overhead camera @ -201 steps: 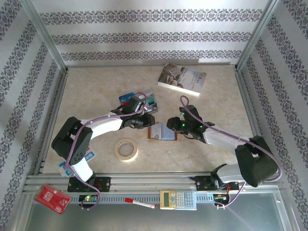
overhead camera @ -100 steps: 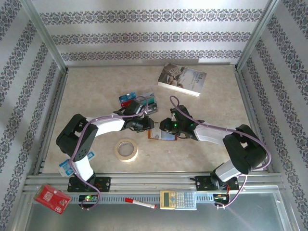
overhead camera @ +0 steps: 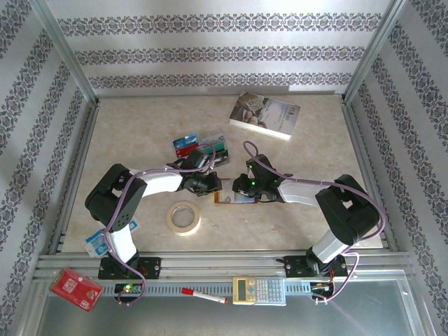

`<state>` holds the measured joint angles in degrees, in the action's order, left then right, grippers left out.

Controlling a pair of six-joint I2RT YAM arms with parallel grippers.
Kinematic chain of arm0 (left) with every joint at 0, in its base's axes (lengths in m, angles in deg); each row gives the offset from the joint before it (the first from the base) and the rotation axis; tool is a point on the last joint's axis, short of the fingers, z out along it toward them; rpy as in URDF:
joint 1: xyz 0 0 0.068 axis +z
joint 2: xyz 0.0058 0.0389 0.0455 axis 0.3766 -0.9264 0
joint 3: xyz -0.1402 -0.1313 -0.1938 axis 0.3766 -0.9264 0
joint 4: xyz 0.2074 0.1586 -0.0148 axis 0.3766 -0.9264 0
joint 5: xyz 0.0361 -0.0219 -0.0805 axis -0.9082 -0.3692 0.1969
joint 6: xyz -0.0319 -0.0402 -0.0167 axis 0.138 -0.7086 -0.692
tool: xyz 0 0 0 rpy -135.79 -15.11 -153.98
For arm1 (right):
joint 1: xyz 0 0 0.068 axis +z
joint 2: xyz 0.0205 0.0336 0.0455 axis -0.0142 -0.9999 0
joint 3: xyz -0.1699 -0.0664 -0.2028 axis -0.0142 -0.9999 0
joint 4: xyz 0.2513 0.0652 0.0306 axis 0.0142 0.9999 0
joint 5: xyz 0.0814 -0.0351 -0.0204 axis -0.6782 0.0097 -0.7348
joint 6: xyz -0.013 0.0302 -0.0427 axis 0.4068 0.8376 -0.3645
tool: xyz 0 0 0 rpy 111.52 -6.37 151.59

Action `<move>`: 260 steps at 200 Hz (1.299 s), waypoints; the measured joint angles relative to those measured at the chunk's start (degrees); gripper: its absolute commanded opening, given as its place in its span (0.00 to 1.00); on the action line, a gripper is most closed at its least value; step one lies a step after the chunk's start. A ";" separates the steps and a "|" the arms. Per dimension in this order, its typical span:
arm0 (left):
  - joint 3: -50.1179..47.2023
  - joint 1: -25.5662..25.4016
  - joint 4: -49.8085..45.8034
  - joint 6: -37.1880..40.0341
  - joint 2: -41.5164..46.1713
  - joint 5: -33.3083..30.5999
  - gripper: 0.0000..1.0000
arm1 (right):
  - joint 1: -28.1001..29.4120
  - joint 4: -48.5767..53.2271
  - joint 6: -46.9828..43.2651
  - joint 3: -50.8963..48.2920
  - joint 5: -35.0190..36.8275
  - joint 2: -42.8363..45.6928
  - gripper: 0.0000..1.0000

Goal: Take the credit cards out of the card holder

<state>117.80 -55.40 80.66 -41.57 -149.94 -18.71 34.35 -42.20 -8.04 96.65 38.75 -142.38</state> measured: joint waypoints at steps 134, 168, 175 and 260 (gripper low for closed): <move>-0.74 0.00 1.64 -0.02 -0.52 -0.55 0.12 | -0.81 -1.05 0.00 0.00 -1.57 -1.57 0.18; -1.07 0.00 2.38 -0.04 -0.52 -0.52 0.12 | -1.20 -1.38 0.04 -0.02 -2.43 -2.29 0.19; -1.09 0.00 2.45 -0.04 -0.52 -0.52 0.12 | -1.20 -1.46 0.04 -0.02 -2.49 -2.29 0.19; -1.20 0.00 2.67 -0.13 -0.52 -0.55 0.13 | -1.62 -4.24 0.44 -0.74 -3.93 -3.06 0.16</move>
<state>116.59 -55.40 83.33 -41.71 -150.47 -19.26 32.74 -46.44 -7.61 95.91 34.82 -145.44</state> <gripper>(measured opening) 0.125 0.165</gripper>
